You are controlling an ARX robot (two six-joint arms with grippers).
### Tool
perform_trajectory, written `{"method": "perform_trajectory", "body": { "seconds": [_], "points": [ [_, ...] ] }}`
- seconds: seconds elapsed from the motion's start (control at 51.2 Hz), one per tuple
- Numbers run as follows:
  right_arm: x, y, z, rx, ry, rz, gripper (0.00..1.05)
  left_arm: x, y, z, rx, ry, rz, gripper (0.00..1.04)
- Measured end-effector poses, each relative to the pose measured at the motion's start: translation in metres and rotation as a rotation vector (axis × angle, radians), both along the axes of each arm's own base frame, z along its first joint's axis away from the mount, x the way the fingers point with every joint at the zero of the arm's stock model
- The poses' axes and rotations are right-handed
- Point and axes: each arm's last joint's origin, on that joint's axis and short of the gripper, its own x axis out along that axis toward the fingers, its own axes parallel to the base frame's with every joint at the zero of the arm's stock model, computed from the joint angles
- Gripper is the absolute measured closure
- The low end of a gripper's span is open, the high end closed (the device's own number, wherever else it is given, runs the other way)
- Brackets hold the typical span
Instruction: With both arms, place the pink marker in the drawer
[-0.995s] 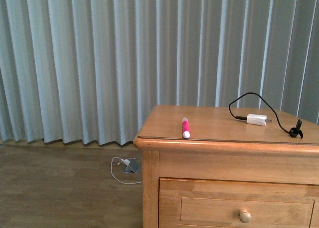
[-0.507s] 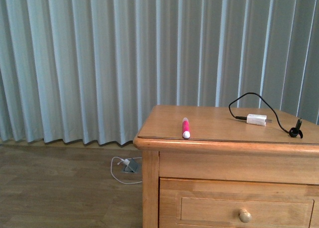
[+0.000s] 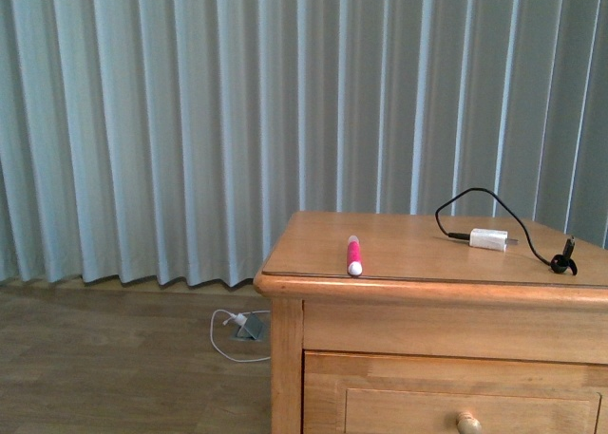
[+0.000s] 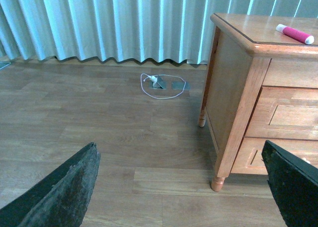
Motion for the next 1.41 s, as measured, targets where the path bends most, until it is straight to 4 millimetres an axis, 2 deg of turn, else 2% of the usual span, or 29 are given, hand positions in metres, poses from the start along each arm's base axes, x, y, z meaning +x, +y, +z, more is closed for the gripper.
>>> {"method": "perform_trajectory", "body": {
  "seconds": [0.39, 0.488, 0.586, 0.781, 0.976, 1.171, 1.405],
  "points": [
    [0.0, 0.0, 0.0, 0.0, 0.002, 0.002, 0.08, 0.0, 0.0, 0.0, 0.0, 0.0, 0.0, 0.06],
    [0.001, 0.003, -0.004, 0.01, 0.209, 0.097, 0.08, 0.0, 0.0, 0.0, 0.0, 0.0, -0.001, 0.06],
    [0.009, 0.01, -0.009, 0.001, 0.31, 0.137, 0.08, 0.0, 0.0, 0.0, 0.0, 0.0, 0.0, 0.06],
    [0.049, 0.036, 0.012, -0.017, 0.311, 0.228, 0.08, 0.0, 0.0, 0.0, 0.0, 0.0, 0.0, 0.06],
    [0.101, 0.054, 0.011, -0.022, 0.36, 0.194, 0.08, 0.0, 0.0, 0.0, 0.0, 0.0, 0.0, 0.06],
    [0.155, 0.065, 0.001, -0.024, 0.403, 0.13, 0.08, 0.0, 0.0, 0.0, 0.0, 0.0, 0.0, 0.06],
    [0.209, 0.07, -0.027, -0.036, 0.46, 0.074, 0.08, 0.0, 0.0, 0.0, 0.0, 0.0, 0.0, 0.06]
  ]
}}
